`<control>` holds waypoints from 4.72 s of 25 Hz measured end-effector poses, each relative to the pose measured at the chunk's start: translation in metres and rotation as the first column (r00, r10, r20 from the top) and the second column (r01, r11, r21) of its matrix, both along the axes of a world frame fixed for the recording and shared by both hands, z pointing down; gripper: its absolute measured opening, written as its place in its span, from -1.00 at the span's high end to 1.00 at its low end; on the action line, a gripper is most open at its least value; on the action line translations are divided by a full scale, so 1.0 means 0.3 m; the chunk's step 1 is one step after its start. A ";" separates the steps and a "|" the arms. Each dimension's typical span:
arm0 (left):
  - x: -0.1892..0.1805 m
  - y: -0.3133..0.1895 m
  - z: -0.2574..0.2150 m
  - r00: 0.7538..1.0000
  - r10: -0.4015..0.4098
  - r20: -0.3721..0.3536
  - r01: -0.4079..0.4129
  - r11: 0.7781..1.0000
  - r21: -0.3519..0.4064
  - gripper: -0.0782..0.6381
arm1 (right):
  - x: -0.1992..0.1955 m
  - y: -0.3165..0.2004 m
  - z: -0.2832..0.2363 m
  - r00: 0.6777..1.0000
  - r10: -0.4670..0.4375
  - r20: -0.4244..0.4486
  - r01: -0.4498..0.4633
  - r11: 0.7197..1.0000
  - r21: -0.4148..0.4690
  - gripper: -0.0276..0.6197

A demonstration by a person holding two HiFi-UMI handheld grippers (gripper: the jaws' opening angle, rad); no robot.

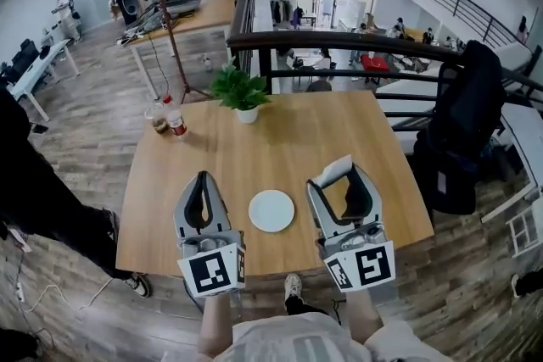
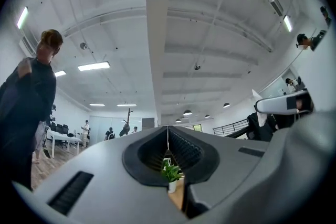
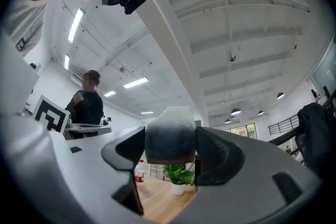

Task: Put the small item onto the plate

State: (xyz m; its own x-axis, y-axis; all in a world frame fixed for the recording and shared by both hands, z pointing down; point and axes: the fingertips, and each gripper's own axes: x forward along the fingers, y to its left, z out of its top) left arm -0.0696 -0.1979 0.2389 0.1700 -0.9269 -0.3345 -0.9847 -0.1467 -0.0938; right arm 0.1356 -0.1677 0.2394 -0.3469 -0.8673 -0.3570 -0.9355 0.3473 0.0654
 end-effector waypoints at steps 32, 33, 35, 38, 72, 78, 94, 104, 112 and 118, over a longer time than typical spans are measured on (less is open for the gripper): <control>0.061 -0.453 -0.018 0.999 -0.039 0.026 0.040 0.999 -0.024 0.76 | 0.006 -0.485 0.040 0.996 -0.081 0.032 0.084 0.994 -0.074 -0.04; 0.058 -0.447 -0.014 0.999 -0.037 0.024 0.037 0.999 -0.022 0.76 | 0.000 -0.482 0.039 0.996 -0.085 0.027 0.086 0.994 -0.073 -0.04; 0.042 -0.451 -0.017 0.999 -0.040 0.021 0.040 0.999 -0.015 0.76 | -0.021 -0.492 0.032 0.995 -0.095 0.010 0.095 0.993 -0.071 -0.04; 0.011 -0.469 -0.017 0.999 -0.040 0.018 0.040 0.999 -0.016 0.76 | -0.057 -0.513 0.041 0.995 -0.103 -0.009 0.102 0.990 -0.096 -0.04; 0.015 -0.475 0.431 0.994 0.060 0.089 -0.038 0.971 -0.234 0.75 | -0.366 -0.437 1.224 0.835 -0.495 -0.242 0.001 0.441 -0.897 -0.04; -0.023 -0.473 0.462 0.996 0.039 0.082 -0.016 0.966 -0.258 0.75 | -0.347 -0.403 1.338 0.774 -0.577 -0.261 -0.059 0.344 -0.937 -0.04; -0.046 -0.482 0.487 0.996 0.019 0.085 0.005 0.960 -0.280 0.76 | -0.337 -0.372 1.394 0.713 -0.640 -0.285 -0.118 0.292 -0.949 -0.04; -0.068 -0.476 0.483 0.996 0.013 0.085 0.012 0.959 -0.284 0.75 | -0.351 -0.401 1.344 0.751 -0.603 -0.270 -0.064 0.339 -0.938 -0.05; -0.061 -0.485 0.432 0.996 0.030 0.079 -0.009 0.968 -0.250 0.76 | -0.264 -0.611 0.817 0.956 -0.288 -0.051 0.148 0.629 -0.763 0.03; -0.006 -0.493 0.372 0.995 0.070 0.070 -0.053 0.974 -0.219 0.75 | -0.086 -0.640 0.422 0.999 -0.014 -0.038 -0.004 0.895 -0.446 0.86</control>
